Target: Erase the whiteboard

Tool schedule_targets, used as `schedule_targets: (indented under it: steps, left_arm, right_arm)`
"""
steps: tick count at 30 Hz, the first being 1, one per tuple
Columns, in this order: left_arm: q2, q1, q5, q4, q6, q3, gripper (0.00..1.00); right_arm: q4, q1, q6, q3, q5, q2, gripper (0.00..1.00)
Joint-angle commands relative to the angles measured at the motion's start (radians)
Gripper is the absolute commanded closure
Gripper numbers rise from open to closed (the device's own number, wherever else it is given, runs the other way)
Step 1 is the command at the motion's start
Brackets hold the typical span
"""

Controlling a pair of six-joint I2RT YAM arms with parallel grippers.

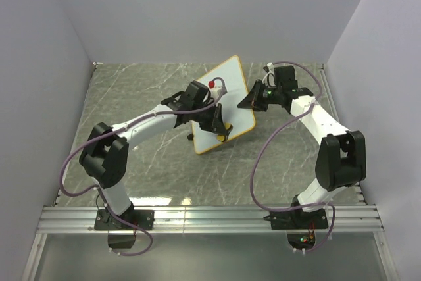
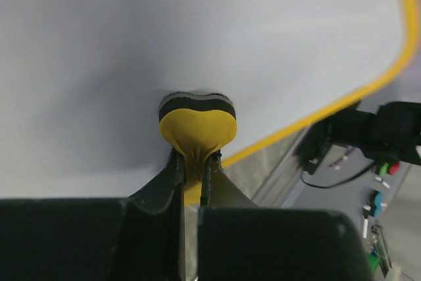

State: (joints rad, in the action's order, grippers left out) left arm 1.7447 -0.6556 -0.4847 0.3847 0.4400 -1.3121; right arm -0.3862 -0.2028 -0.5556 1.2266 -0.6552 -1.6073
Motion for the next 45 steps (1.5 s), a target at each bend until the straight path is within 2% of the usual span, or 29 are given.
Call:
schedule_targets:
  steps: [1,4,8,15,21,26,29,30,32,33,34,36,42,45]
  left_arm:
    - [-0.007,-0.035,-0.091,-0.101,0.069,-0.001,1.00]
    - [-0.002,-0.035,-0.051,-0.098,0.083,-0.021,1.00]
    - [0.010,0.005,0.136,-0.015,0.089,-0.038,1.00]
    - [-0.040,0.285,0.311,0.042,0.144,-0.004,1.00]
    - [-0.063,0.352,0.416,0.117,0.072,-0.093,1.00]
    - [-0.066,0.390,0.480,0.160,0.071,-0.058,1.00]
    - [-0.091,0.410,0.518,0.178,0.074,-0.006,1.00]
    - [-0.102,0.413,0.526,0.181,0.072,0.011,1.00]
    - [-0.112,0.421,0.538,0.192,0.074,0.059,1.00]
    - [-0.119,0.424,0.534,0.195,0.074,0.076,1.00]
    - [-0.120,0.425,0.531,0.197,0.071,0.108,1.00]
    - [-0.122,0.427,0.525,0.191,0.066,0.138,1.00]
    - [-0.126,0.432,0.526,0.174,0.069,0.229,0.99]
    - [-0.126,0.433,0.525,0.171,0.078,0.255,0.92]
  right_arm:
    - [-0.160,-0.061,0.085,-0.001,-0.024,-0.057,1.00]
    - [-0.160,-0.061,0.085,0.008,-0.024,-0.066,1.00]
    - [-0.161,-0.064,0.085,0.013,-0.026,-0.063,1.00]
    - [-0.175,-0.064,0.097,0.013,-0.008,-0.040,1.00]
    - [-0.181,-0.063,0.095,0.010,0.005,-0.029,1.00]
    - [-0.195,-0.063,0.094,0.014,0.012,-0.022,1.00]
    - [-0.207,-0.061,0.095,0.022,0.034,-0.011,0.81]
    - [-0.210,-0.061,0.095,0.027,0.043,-0.006,0.64]
    - [-0.217,-0.060,0.095,0.031,0.057,0.010,0.46]
    - [-0.226,-0.058,0.097,0.042,0.077,0.017,0.26]
    - [-0.236,-0.057,0.108,0.048,0.092,0.027,0.20]
    - [-0.264,-0.037,0.120,0.071,0.132,0.038,0.01]
    - [-0.286,0.043,0.112,0.080,0.144,0.113,0.00]
    - [-0.295,0.046,0.102,0.082,0.163,0.164,0.00]
